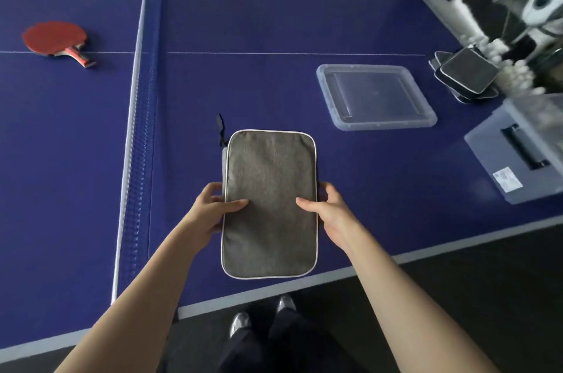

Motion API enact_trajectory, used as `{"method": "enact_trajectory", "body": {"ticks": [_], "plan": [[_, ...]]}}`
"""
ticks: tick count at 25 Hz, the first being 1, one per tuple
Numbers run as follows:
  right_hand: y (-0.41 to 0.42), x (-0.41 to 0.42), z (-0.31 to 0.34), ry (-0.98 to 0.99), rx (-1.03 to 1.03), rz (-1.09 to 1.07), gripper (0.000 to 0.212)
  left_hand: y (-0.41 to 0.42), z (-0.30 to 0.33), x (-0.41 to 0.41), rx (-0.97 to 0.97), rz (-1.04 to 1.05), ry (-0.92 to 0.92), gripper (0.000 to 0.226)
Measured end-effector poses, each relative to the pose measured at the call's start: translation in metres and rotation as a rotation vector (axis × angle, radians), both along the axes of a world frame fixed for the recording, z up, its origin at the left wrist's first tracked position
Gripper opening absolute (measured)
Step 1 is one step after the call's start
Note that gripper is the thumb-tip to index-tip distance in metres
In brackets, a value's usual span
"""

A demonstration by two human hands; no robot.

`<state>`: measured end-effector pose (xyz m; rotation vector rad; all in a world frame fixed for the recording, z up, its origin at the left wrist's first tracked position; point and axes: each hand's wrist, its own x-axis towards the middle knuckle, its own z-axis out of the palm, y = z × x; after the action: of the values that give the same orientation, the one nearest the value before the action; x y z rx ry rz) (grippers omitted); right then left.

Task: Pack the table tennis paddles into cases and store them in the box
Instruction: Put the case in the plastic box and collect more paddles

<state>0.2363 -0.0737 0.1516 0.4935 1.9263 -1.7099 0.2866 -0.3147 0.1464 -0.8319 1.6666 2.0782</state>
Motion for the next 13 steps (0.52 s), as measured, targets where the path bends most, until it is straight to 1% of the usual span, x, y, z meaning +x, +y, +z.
{"method": "enact_trajectory", "body": {"ticks": [3, 9, 13], "plan": [[0.039, 0.005, 0.008, 0.026, -0.015, -0.064, 0.069, 0.031, 0.01, -0.011, 0.035, -0.089, 0.018, 0.052], [0.137, 0.016, 0.015, 0.039, -0.053, -0.224, 0.051, 0.124, 0.023, -0.037, 0.044, -0.236, 0.043, 0.051], [0.233, 0.024, 0.027, 0.062, -0.056, -0.302, 0.057, 0.22, 0.032, -0.054, 0.066, -0.322, 0.069, 0.052]]}}
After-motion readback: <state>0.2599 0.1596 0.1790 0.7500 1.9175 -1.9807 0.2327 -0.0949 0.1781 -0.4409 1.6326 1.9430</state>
